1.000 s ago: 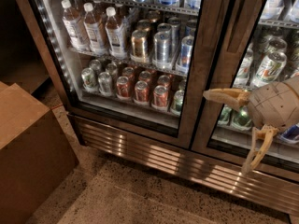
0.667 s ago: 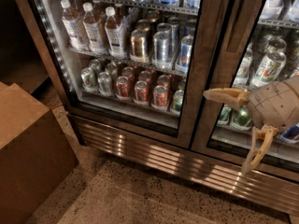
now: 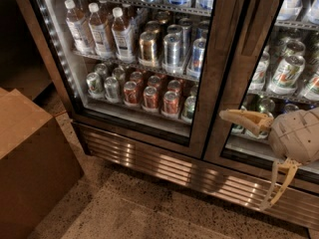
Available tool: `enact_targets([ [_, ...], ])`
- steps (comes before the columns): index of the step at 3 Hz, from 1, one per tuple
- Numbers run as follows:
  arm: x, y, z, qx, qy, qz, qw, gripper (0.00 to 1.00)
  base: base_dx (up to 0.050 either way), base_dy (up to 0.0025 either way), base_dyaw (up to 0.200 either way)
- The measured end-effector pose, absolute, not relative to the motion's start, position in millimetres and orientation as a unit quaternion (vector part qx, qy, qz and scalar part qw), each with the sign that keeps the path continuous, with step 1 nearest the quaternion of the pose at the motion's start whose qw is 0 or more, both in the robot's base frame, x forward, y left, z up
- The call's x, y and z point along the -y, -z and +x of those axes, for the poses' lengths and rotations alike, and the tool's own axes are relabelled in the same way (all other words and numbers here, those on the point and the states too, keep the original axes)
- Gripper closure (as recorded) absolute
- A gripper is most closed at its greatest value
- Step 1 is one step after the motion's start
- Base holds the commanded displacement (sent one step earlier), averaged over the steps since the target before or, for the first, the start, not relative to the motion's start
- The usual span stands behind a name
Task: Open left fridge door
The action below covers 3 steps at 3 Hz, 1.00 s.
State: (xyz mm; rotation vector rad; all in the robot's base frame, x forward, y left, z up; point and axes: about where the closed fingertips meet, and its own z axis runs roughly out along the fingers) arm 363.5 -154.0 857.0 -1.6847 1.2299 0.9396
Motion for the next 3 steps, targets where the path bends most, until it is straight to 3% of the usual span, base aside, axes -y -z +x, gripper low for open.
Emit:
enact_targets([
  [1, 154, -857, 364, -0.489, -0.374, -0.67, 0.414, 0.0, 0.0, 0.0, 0.0],
  [3, 164, -868, 378, -0.491, -0.366, -0.605, 0.509, 0.0, 0.0, 0.0, 0.0],
])
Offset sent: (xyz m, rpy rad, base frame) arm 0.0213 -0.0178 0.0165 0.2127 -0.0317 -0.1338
